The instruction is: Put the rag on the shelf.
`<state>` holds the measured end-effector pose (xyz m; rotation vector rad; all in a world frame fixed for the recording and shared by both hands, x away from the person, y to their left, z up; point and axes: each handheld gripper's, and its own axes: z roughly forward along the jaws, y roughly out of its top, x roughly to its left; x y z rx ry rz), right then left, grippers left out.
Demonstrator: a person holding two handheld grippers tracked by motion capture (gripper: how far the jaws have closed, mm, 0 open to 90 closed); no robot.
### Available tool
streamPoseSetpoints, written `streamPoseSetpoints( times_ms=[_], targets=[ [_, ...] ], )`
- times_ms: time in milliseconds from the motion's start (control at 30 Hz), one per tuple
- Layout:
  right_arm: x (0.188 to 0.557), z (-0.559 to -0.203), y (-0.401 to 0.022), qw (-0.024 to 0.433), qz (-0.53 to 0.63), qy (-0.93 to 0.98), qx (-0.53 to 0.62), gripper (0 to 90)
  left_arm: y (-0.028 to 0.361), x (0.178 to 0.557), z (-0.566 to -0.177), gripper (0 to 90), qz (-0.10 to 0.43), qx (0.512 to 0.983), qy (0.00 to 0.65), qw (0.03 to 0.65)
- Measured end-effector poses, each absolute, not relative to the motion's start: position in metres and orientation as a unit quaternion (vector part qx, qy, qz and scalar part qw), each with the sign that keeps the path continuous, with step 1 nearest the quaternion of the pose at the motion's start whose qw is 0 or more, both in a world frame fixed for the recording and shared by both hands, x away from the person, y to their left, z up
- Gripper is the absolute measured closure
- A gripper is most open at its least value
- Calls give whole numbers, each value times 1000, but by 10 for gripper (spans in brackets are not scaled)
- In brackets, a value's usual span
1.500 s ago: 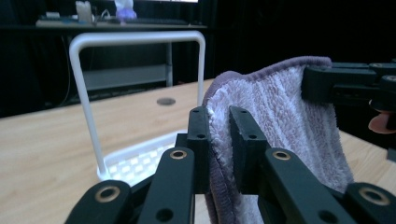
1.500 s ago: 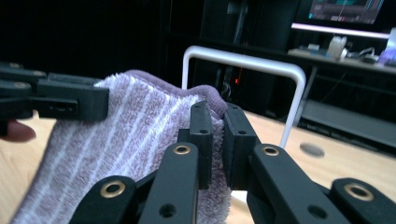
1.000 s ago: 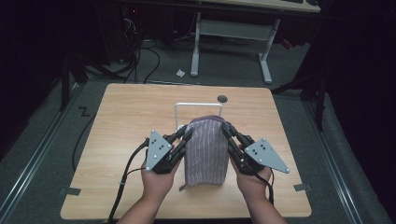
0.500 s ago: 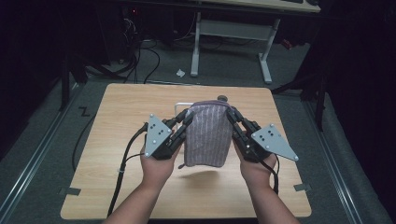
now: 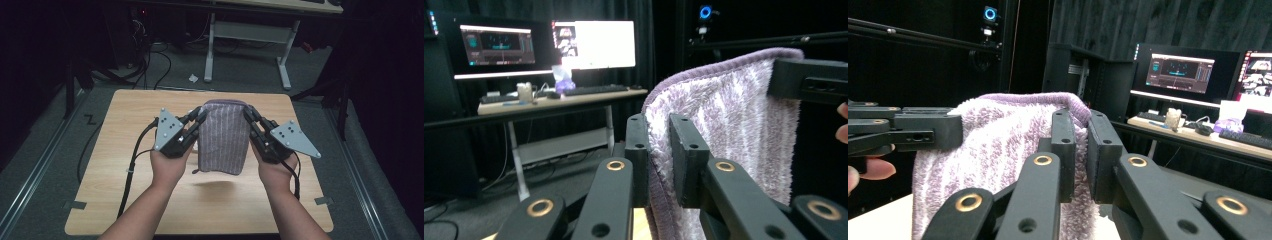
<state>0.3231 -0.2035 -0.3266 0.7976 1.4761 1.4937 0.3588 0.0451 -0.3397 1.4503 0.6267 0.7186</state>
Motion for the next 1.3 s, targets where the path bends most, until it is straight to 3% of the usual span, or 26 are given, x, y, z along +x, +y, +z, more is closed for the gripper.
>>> streamPoseSetpoints(
  times_ms=[900,1300],
  targets=[
    [433,-313,-192,403,584,601,367,844,49,450,-323,795,343,646,301,613],
    [472,-302,-189,422,553,615,370,843,42,491,-316,790,351,653,323,588]
  ],
)
